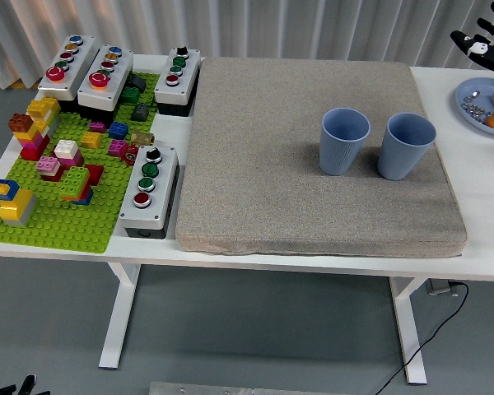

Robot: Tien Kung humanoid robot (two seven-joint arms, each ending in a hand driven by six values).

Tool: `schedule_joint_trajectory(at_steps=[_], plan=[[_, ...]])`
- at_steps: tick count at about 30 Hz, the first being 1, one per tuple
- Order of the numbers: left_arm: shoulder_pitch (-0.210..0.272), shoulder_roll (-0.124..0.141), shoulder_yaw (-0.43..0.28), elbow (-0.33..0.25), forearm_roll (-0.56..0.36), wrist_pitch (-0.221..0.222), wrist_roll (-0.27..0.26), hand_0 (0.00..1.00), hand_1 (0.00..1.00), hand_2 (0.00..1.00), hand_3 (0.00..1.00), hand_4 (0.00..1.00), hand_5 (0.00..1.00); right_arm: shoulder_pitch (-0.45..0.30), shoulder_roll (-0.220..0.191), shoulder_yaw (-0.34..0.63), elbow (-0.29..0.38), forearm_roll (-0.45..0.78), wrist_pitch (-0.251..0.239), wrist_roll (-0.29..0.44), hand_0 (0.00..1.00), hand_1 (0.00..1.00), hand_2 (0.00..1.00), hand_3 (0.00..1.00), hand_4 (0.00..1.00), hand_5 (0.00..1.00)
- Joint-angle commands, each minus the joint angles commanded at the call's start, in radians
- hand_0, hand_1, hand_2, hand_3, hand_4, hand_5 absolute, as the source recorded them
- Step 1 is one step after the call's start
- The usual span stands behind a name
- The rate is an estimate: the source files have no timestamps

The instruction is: Pick cup pour cup place

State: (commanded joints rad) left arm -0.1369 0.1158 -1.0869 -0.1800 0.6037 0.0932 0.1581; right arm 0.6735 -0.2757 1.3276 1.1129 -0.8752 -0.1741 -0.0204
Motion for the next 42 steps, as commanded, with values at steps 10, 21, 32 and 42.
schedule_joint_trajectory(at_steps=[10,21,32,42], plan=[[0.002,0.002,0.01,0.0,-0.011,0.0,-0.001,0.695,0.708,0.733,0.649,0.489,0.987,0.029,0.012,0.058,-0.044,0.26,-0.141,0.061,0.869,0.823,0.832,0.813,0.725,0.989],[0.001,0.003,0.01,0.0,-0.011,0.0,-0.002,0.695,0.707,0.732,0.648,0.489,0.984,0.029,0.021,0.061,-0.055,0.245,-0.287,0.066,0.92,0.895,0.955,0.911,0.674,0.998],[-0.004,0.002,0.002,0.0,-0.002,0.0,-0.002,0.694,0.707,0.733,0.648,0.488,0.98,0.027,0.021,0.064,-0.058,0.235,-0.303,0.066,0.928,0.897,0.958,0.923,0.669,0.998],[-0.003,-0.001,-0.009,0.0,0.006,0.002,-0.001,0.694,0.707,0.733,0.648,0.489,0.98,0.023,0.021,0.056,-0.057,0.224,-0.297,0.067,0.926,0.898,0.96,0.926,0.664,0.998]])
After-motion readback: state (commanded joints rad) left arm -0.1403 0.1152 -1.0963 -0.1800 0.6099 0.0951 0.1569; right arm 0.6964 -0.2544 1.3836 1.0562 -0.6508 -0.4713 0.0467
